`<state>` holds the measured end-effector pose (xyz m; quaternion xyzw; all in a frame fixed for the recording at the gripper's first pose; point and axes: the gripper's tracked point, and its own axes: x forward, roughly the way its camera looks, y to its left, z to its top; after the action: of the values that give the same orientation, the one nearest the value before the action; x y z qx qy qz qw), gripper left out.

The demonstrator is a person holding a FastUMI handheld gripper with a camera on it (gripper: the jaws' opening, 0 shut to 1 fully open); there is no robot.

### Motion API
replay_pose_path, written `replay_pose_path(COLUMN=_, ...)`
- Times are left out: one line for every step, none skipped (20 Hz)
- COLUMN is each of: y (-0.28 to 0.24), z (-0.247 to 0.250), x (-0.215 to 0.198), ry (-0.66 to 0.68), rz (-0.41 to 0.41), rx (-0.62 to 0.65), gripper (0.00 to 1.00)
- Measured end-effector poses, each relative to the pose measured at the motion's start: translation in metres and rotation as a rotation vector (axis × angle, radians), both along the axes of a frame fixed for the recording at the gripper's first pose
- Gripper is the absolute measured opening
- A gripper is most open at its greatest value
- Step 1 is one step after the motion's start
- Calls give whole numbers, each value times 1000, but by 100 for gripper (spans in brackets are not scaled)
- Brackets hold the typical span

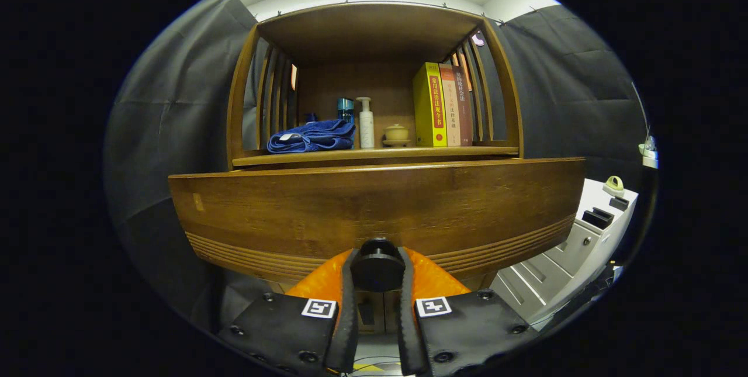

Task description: Pull open the drawer, take out the items inside it, and place them on the countertop above the cabinet.

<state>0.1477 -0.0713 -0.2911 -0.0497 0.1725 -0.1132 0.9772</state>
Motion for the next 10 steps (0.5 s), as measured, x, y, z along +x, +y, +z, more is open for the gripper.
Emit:
replay_pose_path(y=0, z=0, x=-1, ry=2, rz=0, rx=-3, gripper=36)
replay_pose_path(y=0, z=1, x=-1, ry=1, rz=2, rx=-4, gripper=36)
replay_pose_path(y=0, z=1, x=-1, ry=1, rz=3, rx=-2, gripper=36)
replay_pose_path(y=1, z=0, x=-1, ry=0, rz=5, rx=1, gripper=36)
replay_pose_path(y=1, z=0, x=-1, ry=-1, rz=4, rx=2, gripper=36)
replay_pose_path(y=1, z=0, x=-2, ry=1, rz=4, rx=2, gripper=36)
replay_pose_path(y=0, z=1, x=-1, ry=3, rz=3, rx=1, gripper=36)
replay_pose_path(y=1, z=1, x=-1, ry=5, rz=3, rx=1, gripper=36)
replay_pose_path(y=1, z=1, x=-2, ry=9, rz=3, rx=1, gripper=36)
replay_pose_path(y=0, z=0, x=-2, ry=13, rz=4, rx=-2, gripper=36)
